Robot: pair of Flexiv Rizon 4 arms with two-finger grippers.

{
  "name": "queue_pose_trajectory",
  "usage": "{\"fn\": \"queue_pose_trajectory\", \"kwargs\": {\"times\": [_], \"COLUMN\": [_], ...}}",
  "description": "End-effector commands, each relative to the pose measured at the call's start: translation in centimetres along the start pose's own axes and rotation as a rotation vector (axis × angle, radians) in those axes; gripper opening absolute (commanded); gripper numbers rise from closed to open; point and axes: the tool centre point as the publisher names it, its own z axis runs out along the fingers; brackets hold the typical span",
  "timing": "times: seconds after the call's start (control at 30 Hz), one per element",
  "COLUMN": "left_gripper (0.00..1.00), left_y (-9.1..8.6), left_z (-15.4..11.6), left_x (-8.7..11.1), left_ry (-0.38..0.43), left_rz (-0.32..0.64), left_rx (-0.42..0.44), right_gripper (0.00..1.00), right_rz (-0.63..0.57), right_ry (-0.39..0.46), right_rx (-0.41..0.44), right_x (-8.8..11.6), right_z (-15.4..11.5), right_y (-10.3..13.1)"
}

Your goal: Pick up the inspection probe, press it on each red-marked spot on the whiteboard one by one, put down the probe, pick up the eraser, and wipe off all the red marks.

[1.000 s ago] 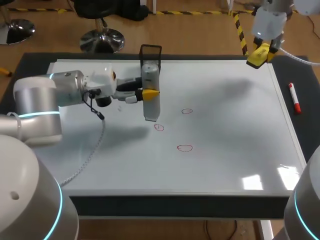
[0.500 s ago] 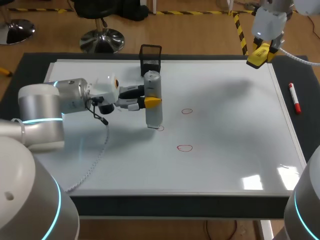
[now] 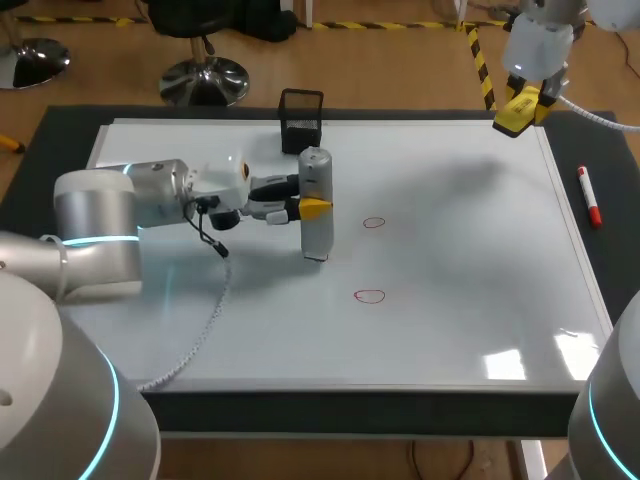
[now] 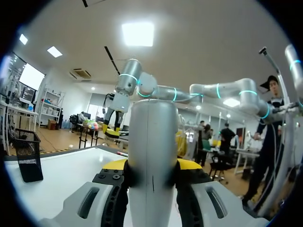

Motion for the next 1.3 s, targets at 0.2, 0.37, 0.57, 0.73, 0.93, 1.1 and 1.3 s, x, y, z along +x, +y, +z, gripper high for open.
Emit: {"fn": "queue_pose_trajectory", "kwargs": {"times": [0.2,0.37,0.57,0.73,0.93,1.1,1.3], "left_gripper": [0.0,0.0,0.0,0.0,0.0,0.0,0.0], "left_y": [1.0,1.4,1.5,1.7,1.7,1.5,1.2], "left_z": [0.0,-0.2,-0.4,-0.8,-1.0,-1.1,-1.1], "left_x": [-0.5,-0.6,-0.6,-0.5,-0.5,-0.5,-0.6], "left_ry": [0.0,0.004,0.015,0.02,0.022,0.024,0.023], "left_rz": [-0.005,-0.001,0.004,-0.002,0.002,0.007,0.011], "left_rx": [0.009,0.01,0.015,0.018,0.021,0.021,0.022], "right_gripper": [0.0,0.0,0.0,0.0,0.0,0.0,0.0], "right_rz": [-0.002,-0.002,-0.002,-0.002,-0.002,-0.002,-0.002], "right_ry": [0.003,0.003,0.003,0.003,0.003,0.003,0.003], "right_rx": [0.002,0.002,0.002,0.002,0.002,0.002,0.002], "right_x": [0.0,0.0,0.0,0.0,0.0,0.0,0.0], "right_z": [-0.1,-0.1,-0.1,-0.1,-0.1,-0.1,-0.1], "right_y": [0.0,0.0,0.0,0.0,0.0,0.0,0.0]}}
